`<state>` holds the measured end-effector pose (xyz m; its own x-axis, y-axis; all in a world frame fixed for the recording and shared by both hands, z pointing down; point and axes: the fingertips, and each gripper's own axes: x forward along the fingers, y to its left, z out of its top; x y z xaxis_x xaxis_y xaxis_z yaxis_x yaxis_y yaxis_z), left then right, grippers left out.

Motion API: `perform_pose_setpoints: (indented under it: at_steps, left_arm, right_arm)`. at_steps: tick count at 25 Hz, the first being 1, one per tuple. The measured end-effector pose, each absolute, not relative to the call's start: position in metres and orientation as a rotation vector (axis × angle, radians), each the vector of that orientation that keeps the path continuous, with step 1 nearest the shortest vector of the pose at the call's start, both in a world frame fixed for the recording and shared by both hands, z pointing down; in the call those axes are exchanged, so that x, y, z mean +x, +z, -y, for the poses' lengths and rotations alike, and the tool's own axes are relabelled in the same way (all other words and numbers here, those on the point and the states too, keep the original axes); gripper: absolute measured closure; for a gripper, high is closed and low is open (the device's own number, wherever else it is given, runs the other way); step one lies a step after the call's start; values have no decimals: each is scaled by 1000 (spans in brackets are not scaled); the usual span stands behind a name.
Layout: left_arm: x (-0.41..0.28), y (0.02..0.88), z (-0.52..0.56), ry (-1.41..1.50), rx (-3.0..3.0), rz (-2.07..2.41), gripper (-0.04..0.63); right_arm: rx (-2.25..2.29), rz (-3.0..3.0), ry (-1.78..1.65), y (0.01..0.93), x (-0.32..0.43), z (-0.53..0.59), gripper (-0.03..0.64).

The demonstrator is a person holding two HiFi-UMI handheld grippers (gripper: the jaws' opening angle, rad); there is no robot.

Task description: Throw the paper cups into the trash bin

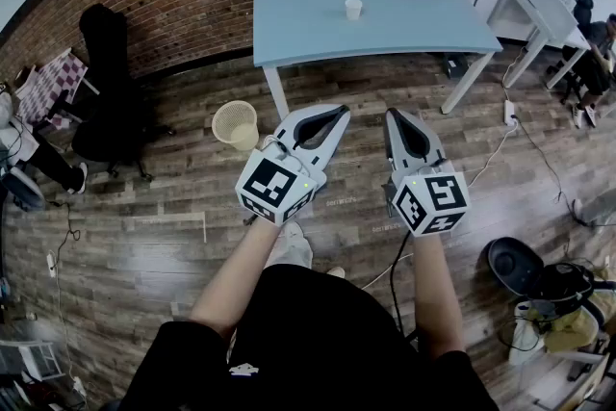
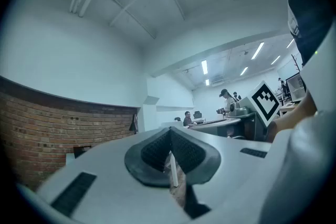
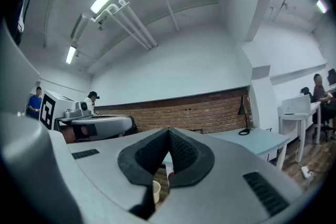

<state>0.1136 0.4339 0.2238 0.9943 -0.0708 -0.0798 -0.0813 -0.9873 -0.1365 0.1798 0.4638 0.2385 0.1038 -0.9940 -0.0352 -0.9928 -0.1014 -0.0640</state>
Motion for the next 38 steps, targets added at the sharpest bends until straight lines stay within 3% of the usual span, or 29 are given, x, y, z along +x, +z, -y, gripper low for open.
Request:
perform_pose_setpoints:
  at_steps: [19,38]
  left_arm:
    - [109,226,-417,122,-3028,-174,592]
    - [150,228,-286,115,-3062,-117,592]
  right_arm:
    - [-2237,-2084,-55,248,172,-451,612]
    - [-2262,-2063,-72,248,212,-319,613]
